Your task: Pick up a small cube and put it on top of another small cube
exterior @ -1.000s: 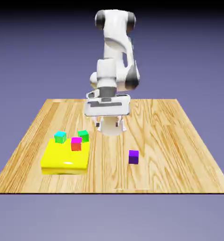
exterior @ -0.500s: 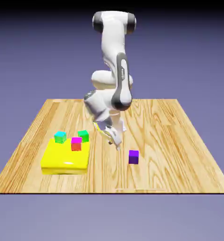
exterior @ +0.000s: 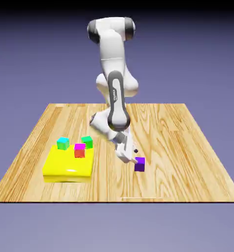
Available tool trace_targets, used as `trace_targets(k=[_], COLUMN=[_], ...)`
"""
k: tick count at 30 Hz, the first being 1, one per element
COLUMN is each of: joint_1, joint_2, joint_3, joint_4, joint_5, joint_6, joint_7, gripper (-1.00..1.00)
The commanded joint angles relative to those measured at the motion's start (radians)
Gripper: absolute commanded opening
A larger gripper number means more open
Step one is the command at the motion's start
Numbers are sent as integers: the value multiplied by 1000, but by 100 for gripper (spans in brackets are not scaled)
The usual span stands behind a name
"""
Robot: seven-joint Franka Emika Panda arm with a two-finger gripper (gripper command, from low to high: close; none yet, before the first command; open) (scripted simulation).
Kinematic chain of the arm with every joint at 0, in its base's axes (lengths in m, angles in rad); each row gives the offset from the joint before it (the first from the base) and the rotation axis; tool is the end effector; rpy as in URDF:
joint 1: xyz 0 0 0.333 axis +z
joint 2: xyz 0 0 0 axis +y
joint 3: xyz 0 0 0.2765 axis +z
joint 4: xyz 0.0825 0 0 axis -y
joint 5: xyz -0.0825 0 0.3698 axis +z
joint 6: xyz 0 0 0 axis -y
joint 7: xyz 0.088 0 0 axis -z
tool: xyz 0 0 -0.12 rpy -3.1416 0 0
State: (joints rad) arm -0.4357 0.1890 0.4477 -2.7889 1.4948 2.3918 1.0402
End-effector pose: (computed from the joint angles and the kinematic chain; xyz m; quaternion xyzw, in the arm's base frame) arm 0.3016 0.0380 0.0993 -0.3045 0.8620 0.3659 0.1744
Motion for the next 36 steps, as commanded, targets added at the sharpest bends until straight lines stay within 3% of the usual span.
trace_targets(k=[1,12,13,32,36], joint_1=[36,419,419,-232,-205], joint_2=[11,133,133,-74,-110], joint_3=[-29,-340,-340,188,81], joint_4=[6,67,67,-37,-25], joint_5=[15,169,169,-94,-164], joint_6=[0,-4,-4,2,-25], joint_7=[-10,-121,-121,67,111], gripper=[0,0,-100,-100,-100])
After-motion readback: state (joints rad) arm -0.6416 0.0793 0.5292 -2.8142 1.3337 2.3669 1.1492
